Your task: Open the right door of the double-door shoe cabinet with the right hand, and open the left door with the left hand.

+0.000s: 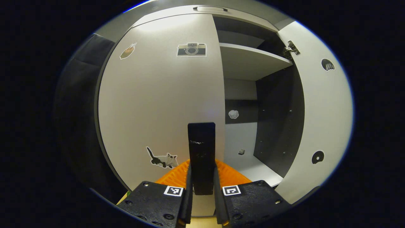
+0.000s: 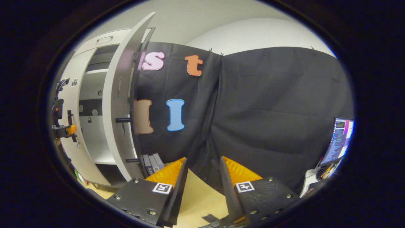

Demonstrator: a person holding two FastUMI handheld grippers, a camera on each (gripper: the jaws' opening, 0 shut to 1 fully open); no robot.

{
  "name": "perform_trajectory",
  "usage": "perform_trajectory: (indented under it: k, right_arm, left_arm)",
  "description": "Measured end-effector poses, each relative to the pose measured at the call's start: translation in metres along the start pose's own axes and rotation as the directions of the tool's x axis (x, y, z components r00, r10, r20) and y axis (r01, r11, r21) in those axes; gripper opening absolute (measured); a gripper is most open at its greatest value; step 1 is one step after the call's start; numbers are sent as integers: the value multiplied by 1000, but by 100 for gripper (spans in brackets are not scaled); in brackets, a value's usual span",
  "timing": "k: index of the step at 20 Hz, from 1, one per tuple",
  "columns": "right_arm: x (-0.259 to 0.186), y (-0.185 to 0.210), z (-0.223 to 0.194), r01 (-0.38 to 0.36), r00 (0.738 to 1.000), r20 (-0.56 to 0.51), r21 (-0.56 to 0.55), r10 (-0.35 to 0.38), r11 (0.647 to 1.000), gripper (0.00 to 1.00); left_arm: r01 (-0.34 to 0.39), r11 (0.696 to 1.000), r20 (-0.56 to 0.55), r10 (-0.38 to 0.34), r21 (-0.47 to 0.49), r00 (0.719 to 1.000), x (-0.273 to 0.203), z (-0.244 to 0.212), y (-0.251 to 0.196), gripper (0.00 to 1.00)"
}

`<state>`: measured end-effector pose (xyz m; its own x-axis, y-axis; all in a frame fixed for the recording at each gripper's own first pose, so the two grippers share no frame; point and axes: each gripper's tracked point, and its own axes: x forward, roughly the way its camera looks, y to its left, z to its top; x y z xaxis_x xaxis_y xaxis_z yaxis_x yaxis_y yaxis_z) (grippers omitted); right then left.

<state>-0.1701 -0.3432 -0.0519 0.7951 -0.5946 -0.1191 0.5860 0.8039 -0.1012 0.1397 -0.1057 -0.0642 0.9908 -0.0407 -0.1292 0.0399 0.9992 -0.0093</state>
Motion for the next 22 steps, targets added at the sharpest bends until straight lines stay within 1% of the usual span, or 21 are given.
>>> perform_trajectory:
  k: [3, 7, 8, 9, 10, 11, 12, 18, 19, 22]
  right_arm:
    - [-3, 5, 3, -12, 1000, 5, -3, 12, 1000, 56]
    - [-11, 10, 5, -26, 1000, 12, -18, 26, 999, 56]
    - [-12, 11, 6, -31, 999, 12, -19, 31, 999, 59]
    - [-14, 12, 7, -35, 999, 11, -19, 35, 999, 59]
    - [-15, 12, 6, -41, 999, 9, -19, 41, 999, 56]
    - [-16, 13, 6, -46, 999, 7, -18, 46, 999, 59]
    - [-17, 14, 5, -52, 999, 3, -18, 52, 998, 56]
    - [-25, 25, 2, -86, 996, -12, -6, 86, 996, 56]
    - [-26, 28, 1, -96, 995, -16, -1, 96, 995, 59]
    - [-29, 33, -2, -118, 993, -26, 12, 118, 993, 56]
  left_arm:
    - [15, 1000, -6, -15, 4, 1000, -2, 0, 1, 25]
    - [46, 999, -3, -46, -4, 999, -10, -1, 0, 22]
    - [53, 999, -1, -53, -7, 999, -14, -1, 1, 21]
    - [59, 998, 2, -59, -15, 998, -18, -1, 1, 20]
    - [66, 998, 4, -66, -19, 998, -24, -2, 1, 19]
    - [72, 997, 6, -72, -18, 997, -30, -2, 2, 19]
    - [78, 997, 5, -78, -16, 997, -34, -2, 4, 19]
    - [89, 996, -4, -90, -26, 996, -64, -5, 13, 19]
    - [90, 995, -4, -91, -31, 996, -69, -5, 15, 19]
    - [87, 995, -11, -87, -39, 996, -88, -5, 24, 18]
